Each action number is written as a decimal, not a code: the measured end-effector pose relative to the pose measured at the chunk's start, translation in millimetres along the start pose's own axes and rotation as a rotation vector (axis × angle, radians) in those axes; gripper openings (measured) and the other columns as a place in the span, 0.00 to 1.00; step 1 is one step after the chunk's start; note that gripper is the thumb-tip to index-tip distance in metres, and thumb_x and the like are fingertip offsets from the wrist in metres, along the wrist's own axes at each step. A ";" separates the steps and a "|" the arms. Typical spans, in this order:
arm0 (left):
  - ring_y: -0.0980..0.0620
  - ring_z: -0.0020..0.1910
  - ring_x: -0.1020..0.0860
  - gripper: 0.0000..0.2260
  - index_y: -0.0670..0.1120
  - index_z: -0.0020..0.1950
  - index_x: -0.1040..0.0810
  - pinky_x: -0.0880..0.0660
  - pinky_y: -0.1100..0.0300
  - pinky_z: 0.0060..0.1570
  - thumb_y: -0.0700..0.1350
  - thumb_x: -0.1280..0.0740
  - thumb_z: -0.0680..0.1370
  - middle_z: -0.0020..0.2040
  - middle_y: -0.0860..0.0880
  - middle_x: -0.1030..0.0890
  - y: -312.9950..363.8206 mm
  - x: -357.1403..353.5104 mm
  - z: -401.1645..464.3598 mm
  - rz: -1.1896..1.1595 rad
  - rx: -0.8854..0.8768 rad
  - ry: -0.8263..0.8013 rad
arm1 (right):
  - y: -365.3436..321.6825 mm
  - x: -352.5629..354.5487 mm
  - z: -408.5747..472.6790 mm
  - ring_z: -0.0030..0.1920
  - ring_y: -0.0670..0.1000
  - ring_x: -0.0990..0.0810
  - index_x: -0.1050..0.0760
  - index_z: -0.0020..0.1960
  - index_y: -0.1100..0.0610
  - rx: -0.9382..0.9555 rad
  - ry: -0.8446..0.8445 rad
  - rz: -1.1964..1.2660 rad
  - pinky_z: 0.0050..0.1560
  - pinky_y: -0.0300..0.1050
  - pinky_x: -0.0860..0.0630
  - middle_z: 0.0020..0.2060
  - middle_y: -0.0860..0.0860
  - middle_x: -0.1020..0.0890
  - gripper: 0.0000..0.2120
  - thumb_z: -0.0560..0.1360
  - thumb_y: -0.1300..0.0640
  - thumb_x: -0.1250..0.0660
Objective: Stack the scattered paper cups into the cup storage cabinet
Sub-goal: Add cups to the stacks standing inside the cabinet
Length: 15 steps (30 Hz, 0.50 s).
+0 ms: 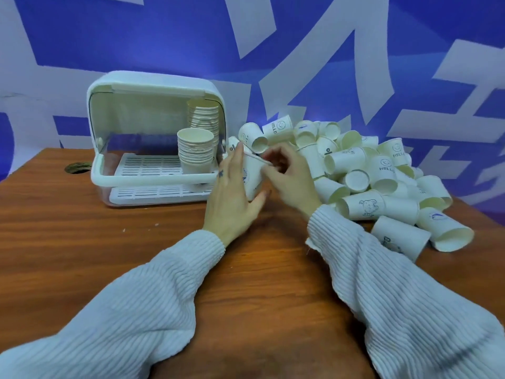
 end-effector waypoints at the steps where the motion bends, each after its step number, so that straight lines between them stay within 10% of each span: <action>1: 0.46 0.78 0.35 0.41 0.47 0.84 0.48 0.34 0.49 0.74 0.55 0.30 0.79 0.80 0.44 0.35 -5.0 -3.9 -2.2 -0.022 0.036 -0.035 | 2.0 -4.9 -5.7 0.41 0.45 0.23 0.21 0.47 0.48 -0.014 -0.057 -0.023 0.47 0.37 0.25 0.42 0.42 0.18 0.09 0.71 0.61 0.31; 8: 0.50 0.75 0.34 0.36 0.50 0.83 0.43 0.34 0.51 0.71 0.52 0.31 0.79 0.77 0.49 0.34 -12.6 -0.7 -13.8 0.017 0.101 -0.088 | 43.9 55.4 45.6 0.71 0.58 0.29 0.28 0.75 0.49 -0.035 0.013 -0.914 0.69 0.55 0.31 0.73 0.50 0.26 0.22 0.80 0.55 0.37; 15: 0.51 0.72 0.31 0.35 0.52 0.83 0.44 0.30 0.53 0.65 0.52 0.31 0.79 0.74 0.50 0.33 2.2 -3.2 -19.8 0.000 0.019 -0.119 | 54.8 59.5 63.6 0.62 0.59 0.24 0.23 0.67 0.50 0.050 -0.131 -1.332 0.62 0.54 0.31 0.62 0.53 0.19 0.15 0.82 0.53 0.37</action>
Point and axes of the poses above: each hand's wrist, its own z-axis towards the middle knuckle, its own x-axis out of the back of the hand, y = z × x, the point moved 10 cm from there along z, towards the middle knuckle
